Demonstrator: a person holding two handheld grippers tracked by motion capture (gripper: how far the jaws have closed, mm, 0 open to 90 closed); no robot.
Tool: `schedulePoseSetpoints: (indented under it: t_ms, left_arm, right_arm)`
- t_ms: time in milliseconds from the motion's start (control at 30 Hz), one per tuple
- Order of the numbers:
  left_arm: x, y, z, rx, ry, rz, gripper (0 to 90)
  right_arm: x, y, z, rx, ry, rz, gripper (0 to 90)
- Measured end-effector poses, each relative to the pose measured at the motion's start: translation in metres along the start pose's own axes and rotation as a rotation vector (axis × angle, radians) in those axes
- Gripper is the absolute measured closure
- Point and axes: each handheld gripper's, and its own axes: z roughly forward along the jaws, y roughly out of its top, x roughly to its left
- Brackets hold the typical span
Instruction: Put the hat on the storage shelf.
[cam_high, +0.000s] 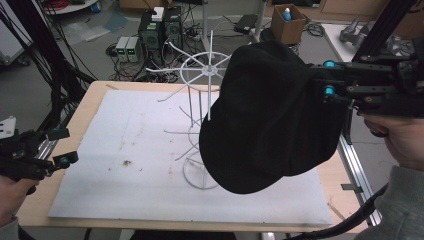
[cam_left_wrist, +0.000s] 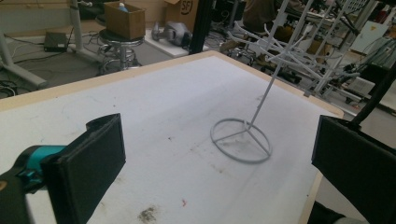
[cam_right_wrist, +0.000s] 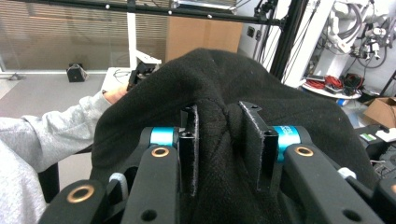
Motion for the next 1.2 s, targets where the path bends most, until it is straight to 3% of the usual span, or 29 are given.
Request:
schedulePoseSetpoints:
  t_ms: [500, 800, 1200]
  left_arm:
    - [-0.003, 0.000, 0.003, 0.007, 0.001, 0.008, 3.0]
    - [-0.004, 0.000, 0.005, 0.013, 0.003, 0.008, 3.1]
    - [-0.004, 0.000, 0.004, 0.013, 0.002, 0.010, 3.1]
  right_arm:
    - [-0.010, -0.050, 0.009, 0.017, 0.009, 0.046, 66.9]
    - [-0.014, -0.070, 0.015, 0.050, 0.016, 0.072, 63.8]
    - [-0.017, -0.081, 0.018, 0.051, 0.011, 0.093, 61.3]
